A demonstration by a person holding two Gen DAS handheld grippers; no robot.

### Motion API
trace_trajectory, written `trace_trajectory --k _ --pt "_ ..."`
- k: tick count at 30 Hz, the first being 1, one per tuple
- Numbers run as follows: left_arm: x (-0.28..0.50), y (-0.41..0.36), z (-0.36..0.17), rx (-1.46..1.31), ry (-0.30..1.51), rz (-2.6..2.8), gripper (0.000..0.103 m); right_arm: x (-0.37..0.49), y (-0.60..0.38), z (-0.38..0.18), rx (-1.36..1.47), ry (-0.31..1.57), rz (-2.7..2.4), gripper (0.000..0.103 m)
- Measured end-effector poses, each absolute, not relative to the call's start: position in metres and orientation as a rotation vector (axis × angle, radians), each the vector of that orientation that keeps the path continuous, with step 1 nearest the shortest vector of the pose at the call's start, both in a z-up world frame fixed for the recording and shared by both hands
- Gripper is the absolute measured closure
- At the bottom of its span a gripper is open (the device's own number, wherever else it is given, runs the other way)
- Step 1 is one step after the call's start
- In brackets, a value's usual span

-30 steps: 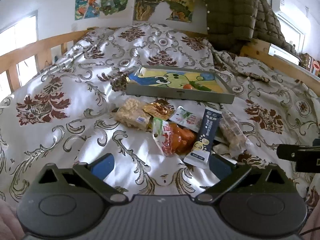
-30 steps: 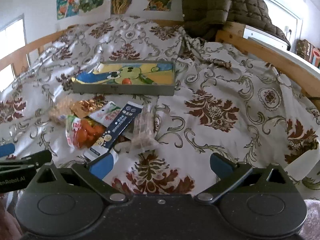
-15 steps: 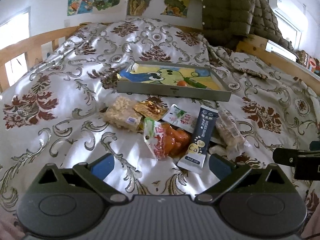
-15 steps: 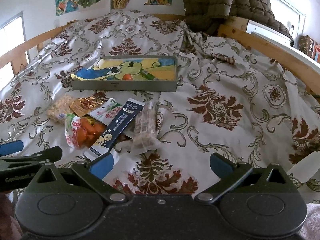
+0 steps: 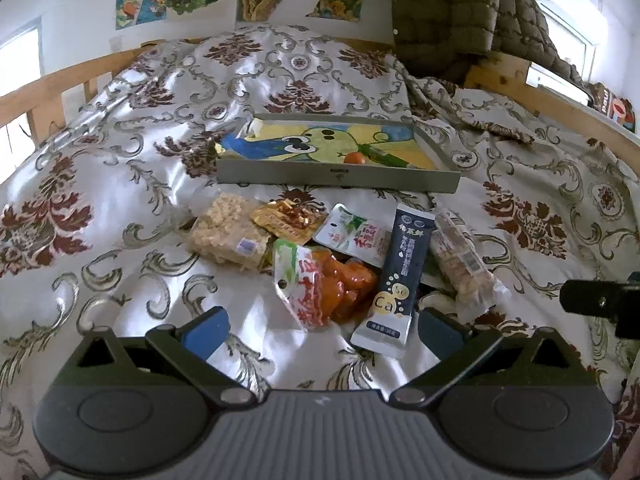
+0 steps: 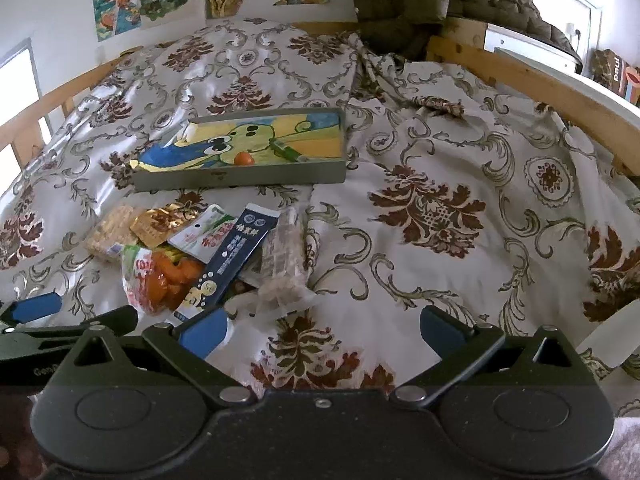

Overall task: Organize snacks
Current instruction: 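Lift both tools back from the tray toward the remaining snacks, then grasp the dark blue stick pack with the left tool while the right tool grasps the clear snack bag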

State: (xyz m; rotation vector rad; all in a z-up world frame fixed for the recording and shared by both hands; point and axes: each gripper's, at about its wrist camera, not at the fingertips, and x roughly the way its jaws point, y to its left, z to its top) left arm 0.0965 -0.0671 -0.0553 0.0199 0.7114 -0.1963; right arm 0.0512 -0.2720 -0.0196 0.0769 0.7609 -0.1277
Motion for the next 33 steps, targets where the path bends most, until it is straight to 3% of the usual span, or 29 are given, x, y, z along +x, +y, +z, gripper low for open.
trace_trajectory --k 12,25,33 --pt "0.123 -0.094 -0.070 0.122 0.701 -0.349 0.000 0.089 -0.290 -0.016 0.085 0.777 -0.090 0.001" --pt "0.156 -0.124 -0.084 0.281 0.621 -0.525 0.000 0.149 -0.285 -0.041 -0.116 0.759 0.066 0.001" --pt "0.177 -0.128 -0.098 0.272 0.652 -0.585 0.006 0.173 -0.291 -0.060 -0.027 0.790 0.150 0.017"
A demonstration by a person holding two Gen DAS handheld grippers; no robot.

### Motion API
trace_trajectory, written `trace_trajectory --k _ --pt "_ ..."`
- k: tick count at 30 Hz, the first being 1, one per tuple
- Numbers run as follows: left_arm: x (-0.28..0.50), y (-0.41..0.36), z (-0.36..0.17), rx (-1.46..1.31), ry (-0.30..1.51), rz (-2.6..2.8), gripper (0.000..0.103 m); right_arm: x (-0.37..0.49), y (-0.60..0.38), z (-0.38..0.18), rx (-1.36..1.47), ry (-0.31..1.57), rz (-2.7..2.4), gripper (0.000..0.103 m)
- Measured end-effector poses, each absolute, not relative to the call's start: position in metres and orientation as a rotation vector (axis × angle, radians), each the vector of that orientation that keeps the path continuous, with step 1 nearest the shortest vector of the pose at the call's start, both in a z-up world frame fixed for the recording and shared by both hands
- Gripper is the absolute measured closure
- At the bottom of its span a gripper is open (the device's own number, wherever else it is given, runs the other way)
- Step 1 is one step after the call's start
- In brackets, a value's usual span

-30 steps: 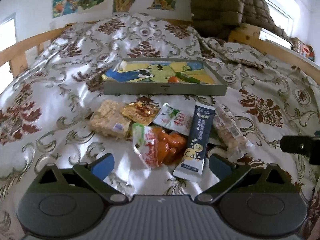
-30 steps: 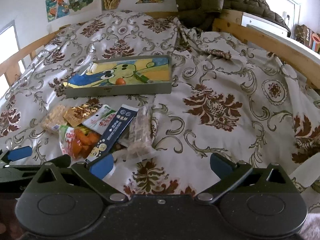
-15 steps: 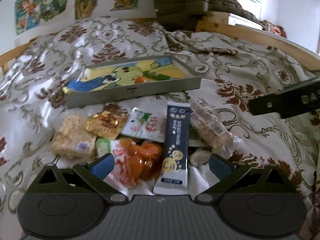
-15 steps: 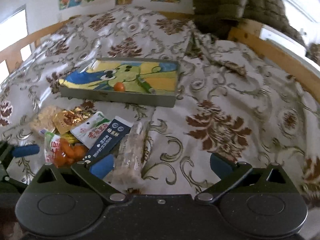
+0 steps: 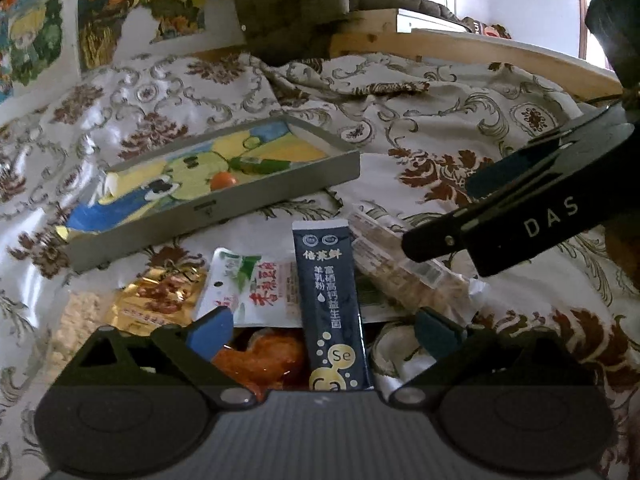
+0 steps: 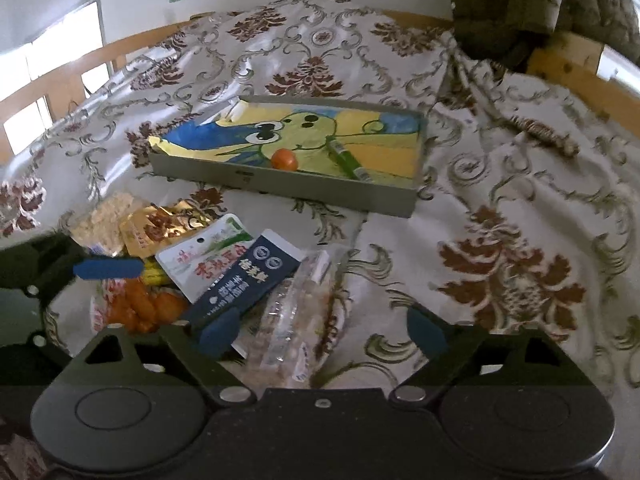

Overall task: Organize snacks
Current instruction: 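Grasp the dark blue stick pack with the left tool while the right tool grasps the clear snack bag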

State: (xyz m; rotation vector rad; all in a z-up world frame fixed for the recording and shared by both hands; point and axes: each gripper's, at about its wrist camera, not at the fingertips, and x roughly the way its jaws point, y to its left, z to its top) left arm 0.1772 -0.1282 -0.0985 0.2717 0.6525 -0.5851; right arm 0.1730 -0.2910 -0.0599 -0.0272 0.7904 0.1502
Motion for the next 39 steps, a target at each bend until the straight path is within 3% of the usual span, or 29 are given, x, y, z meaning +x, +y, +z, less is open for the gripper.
trace_trajectory --k 8,12,19,36,39 --pt "0.193 -0.126 -0.107 0.246 0.693 -0.622 0.022 0.186 -0.288 -0.069 0.005 0.807 0.208 0.034" --pt "0.196 -0.131 -0.109 0.274 0.710 -0.636 0.038 0.191 -0.284 -0.074 -0.012 0.828 0.215 0.043" --pt "0.196 -0.146 -0.115 0.367 0.722 -0.618 0.053 0.199 -0.279 -0.083 -0.036 0.860 0.214 0.050" --pt "0.204 -0.134 -0.106 0.238 0.798 -0.565 0.063 0.203 -0.287 -0.103 0.035 0.922 0.219 0.047" --pt "0.205 -0.132 -0.106 0.230 0.801 -0.568 0.063 0.203 -0.288 -0.102 0.064 0.922 0.220 0.057"
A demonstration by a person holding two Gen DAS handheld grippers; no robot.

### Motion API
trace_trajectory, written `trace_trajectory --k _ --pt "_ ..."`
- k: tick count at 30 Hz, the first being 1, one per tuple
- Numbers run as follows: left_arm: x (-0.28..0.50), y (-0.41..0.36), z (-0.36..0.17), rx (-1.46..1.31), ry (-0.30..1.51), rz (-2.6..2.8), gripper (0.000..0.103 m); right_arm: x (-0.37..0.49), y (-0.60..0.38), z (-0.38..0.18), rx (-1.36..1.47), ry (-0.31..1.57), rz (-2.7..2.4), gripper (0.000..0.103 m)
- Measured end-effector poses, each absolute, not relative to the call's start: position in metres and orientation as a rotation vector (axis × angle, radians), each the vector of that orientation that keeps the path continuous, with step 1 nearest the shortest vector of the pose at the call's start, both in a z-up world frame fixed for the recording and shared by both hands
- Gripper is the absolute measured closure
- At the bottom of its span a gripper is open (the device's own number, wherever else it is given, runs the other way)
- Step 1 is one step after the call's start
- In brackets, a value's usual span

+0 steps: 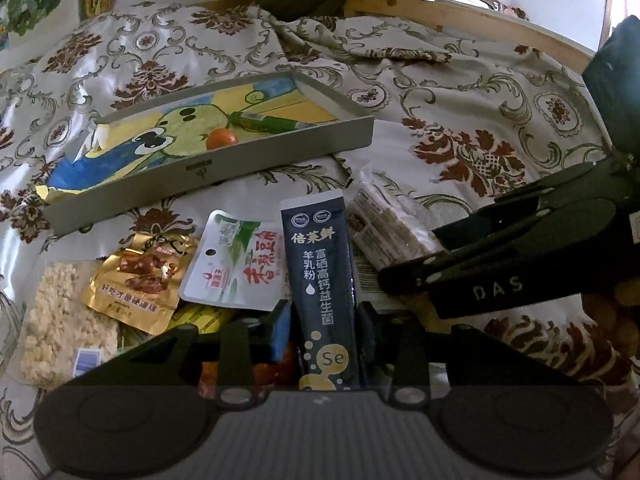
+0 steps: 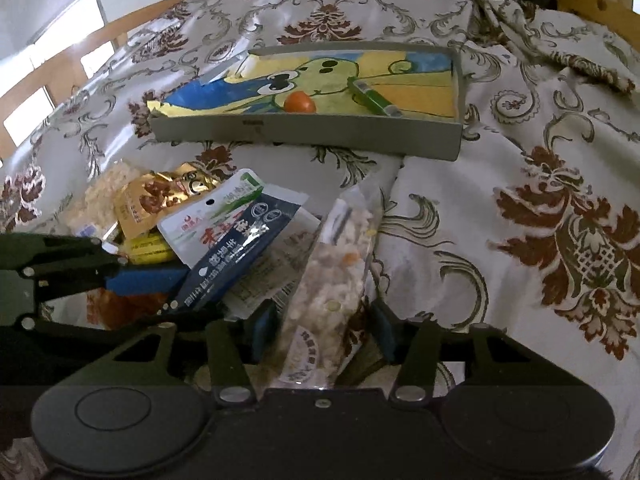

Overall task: Organize snacks
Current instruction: 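Grasp the dark blue stick pack with the left tool while the right tool grasps the clear snack bag, then carry the blue stick pack and clear snack bag over the tray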

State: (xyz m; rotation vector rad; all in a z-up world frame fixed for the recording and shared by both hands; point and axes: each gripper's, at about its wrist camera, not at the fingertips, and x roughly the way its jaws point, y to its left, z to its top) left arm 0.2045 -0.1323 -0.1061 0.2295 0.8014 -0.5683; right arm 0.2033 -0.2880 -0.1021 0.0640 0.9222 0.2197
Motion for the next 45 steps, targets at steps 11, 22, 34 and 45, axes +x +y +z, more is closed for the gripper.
trace_trajectory --k 11,22,34,45 --pt "0.206 -0.140 -0.115 0.279 0.800 -0.596 0.059 0.200 -0.295 -0.090 0.129 0.920 0.179 0.063" --pt "0.196 -0.135 -0.108 0.252 0.760 -0.554 0.066 0.194 -0.297 -0.080 0.140 0.866 0.191 0.065" --pt "0.183 -0.114 -0.083 0.133 0.715 -0.517 0.066 0.181 -0.293 -0.071 0.135 0.838 0.218 0.070" --pt "0.177 -0.098 -0.061 0.053 0.639 -0.459 0.066 0.165 -0.299 -0.050 0.178 0.720 0.218 0.070"
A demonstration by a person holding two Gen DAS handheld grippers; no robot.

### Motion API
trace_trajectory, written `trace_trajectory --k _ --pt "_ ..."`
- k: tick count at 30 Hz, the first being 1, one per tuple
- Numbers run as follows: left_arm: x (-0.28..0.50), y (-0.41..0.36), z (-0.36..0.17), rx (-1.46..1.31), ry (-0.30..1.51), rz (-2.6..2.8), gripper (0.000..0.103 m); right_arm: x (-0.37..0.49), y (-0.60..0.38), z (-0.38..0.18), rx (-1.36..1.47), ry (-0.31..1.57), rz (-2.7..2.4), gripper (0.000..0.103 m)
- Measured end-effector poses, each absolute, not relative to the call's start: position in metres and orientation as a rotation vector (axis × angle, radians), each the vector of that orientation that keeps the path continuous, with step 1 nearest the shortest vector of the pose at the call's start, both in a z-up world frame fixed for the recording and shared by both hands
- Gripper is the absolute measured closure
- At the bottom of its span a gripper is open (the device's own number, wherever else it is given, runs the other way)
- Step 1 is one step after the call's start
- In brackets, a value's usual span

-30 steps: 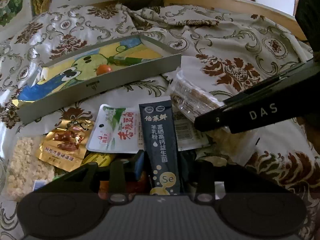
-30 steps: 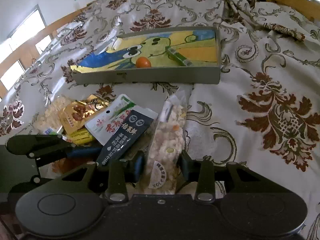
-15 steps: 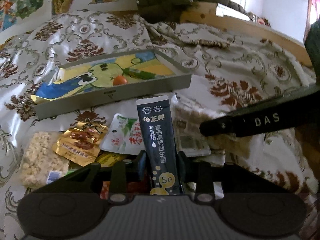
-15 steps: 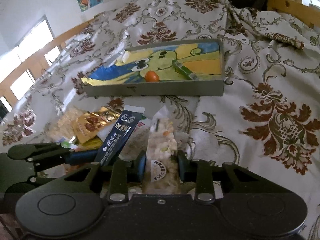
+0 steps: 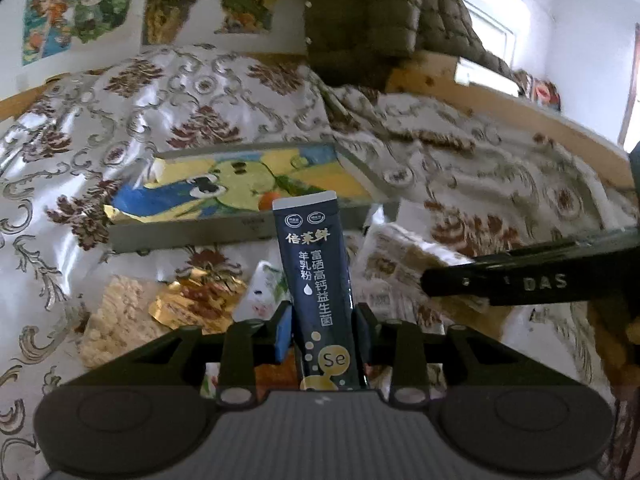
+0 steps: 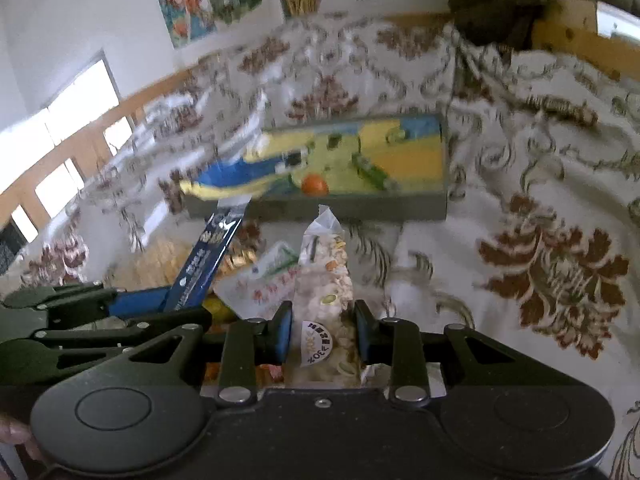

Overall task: Organize snacks
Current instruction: 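Carry the blue stick pack and clear snack bag over the tray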

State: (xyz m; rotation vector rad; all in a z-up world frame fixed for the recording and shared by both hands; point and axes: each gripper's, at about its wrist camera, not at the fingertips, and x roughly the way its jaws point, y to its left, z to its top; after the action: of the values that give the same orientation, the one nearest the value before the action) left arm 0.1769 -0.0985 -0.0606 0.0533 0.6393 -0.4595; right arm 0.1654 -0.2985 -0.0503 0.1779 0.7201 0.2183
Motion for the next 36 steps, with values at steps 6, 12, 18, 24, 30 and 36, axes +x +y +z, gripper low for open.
trace_trajectory --k 6,12,18,24,30,36 --pt "0.196 -0.093 -0.045 0.003 0.610 -0.399 0.066 0.170 -0.310 -0.034 0.213 0.595 0.188 0.070" --pt "0.234 -0.088 -0.018 -0.006 0.547 -0.337 0.066 0.203 -0.331 -0.024 0.292 0.516 0.151 0.070" --pt "0.290 -0.088 -0.007 -0.043 0.515 -0.281 0.066 0.261 -0.340 -0.015 0.354 0.442 0.138 0.070" --pt "0.351 -0.092 -0.017 -0.089 0.528 -0.253 0.066 0.317 -0.335 -0.026 0.373 0.427 0.152 0.070" --pt "0.399 -0.104 -0.040 -0.106 0.573 -0.234 0.066 0.363 -0.328 -0.050 0.403 0.440 0.153 0.070" --pt "0.424 -0.114 -0.063 -0.085 0.635 -0.222 0.066 0.387 -0.320 -0.075 0.416 0.475 0.168 0.070"
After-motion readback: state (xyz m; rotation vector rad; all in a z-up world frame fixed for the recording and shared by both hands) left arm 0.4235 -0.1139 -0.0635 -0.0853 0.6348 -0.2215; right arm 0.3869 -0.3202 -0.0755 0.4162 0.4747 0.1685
